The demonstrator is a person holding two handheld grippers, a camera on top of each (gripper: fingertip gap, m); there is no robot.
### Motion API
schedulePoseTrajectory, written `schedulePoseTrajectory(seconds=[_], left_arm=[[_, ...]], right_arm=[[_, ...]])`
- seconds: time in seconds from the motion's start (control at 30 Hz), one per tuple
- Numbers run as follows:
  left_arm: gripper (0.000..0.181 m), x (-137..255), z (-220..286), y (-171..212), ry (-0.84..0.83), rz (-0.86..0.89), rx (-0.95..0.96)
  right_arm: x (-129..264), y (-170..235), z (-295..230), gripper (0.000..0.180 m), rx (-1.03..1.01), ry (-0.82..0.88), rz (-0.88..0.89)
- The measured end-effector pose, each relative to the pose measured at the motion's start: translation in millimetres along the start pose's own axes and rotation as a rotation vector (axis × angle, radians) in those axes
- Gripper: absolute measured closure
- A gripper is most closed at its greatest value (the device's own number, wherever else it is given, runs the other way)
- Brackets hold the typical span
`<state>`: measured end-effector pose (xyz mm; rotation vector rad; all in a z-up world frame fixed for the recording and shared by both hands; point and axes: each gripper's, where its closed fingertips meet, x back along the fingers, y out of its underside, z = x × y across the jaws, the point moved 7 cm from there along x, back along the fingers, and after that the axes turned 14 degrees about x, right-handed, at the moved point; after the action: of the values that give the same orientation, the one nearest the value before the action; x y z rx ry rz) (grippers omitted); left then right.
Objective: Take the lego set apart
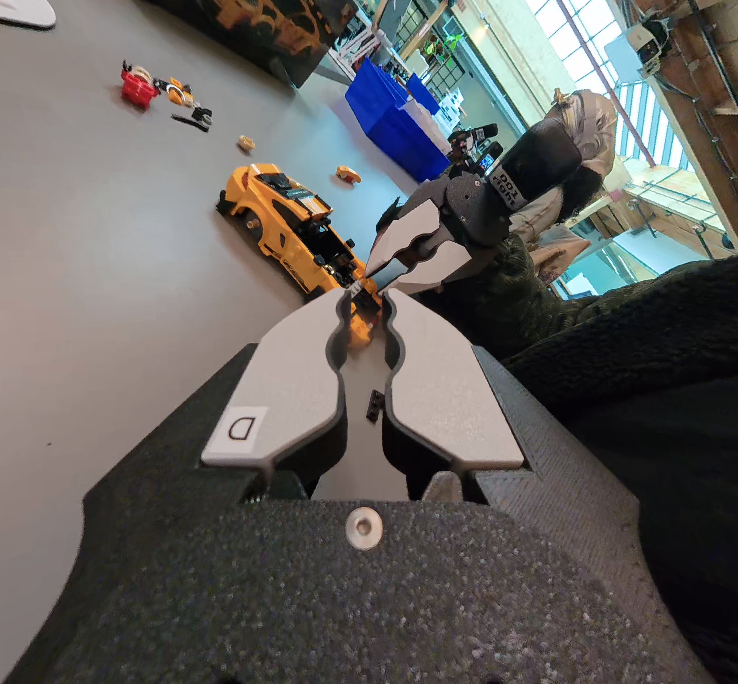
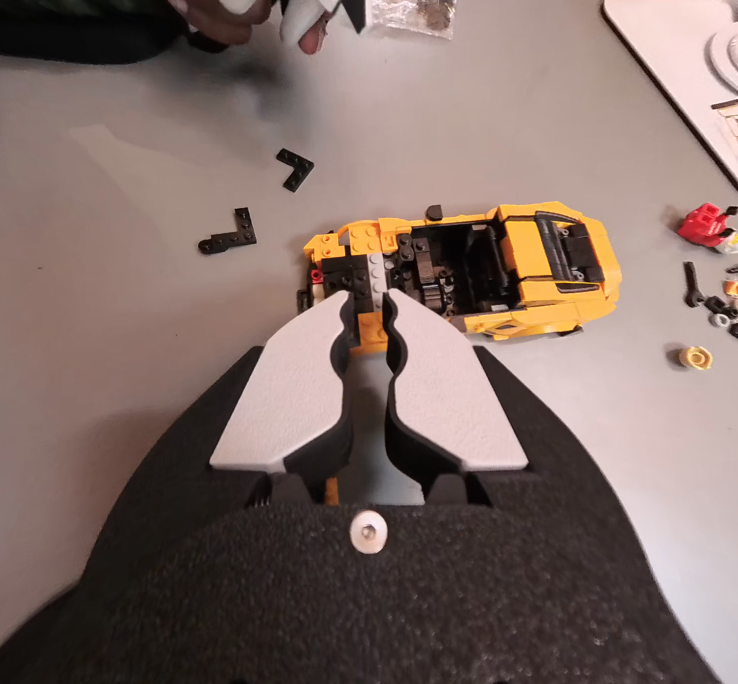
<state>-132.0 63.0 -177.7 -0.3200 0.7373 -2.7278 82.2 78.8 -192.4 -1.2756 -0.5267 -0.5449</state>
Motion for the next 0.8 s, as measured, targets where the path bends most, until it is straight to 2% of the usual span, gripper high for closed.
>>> schedulePoseTrajectory(seconds=[0.23,0.47,0.8], left_arm=[[0.167,2.2,2.2,-1.8,-0.002,0.016,-0.012],[0.167,1.8,3.3,-0.6,-0.003,0.009,-0.016],[0.166,2.0,9.3,0.5,0.022,-0.005,-0.019]], right_arm=[[4.1,-4.3,9.7,0.167,0.006,0.031,-0.046],[-12.6,-18.0,17.8,0.170,0.047,-0.069,-0.204],[-26.2,-26.0,31.8,0.175,-0.032,-0.281,-0.432]])
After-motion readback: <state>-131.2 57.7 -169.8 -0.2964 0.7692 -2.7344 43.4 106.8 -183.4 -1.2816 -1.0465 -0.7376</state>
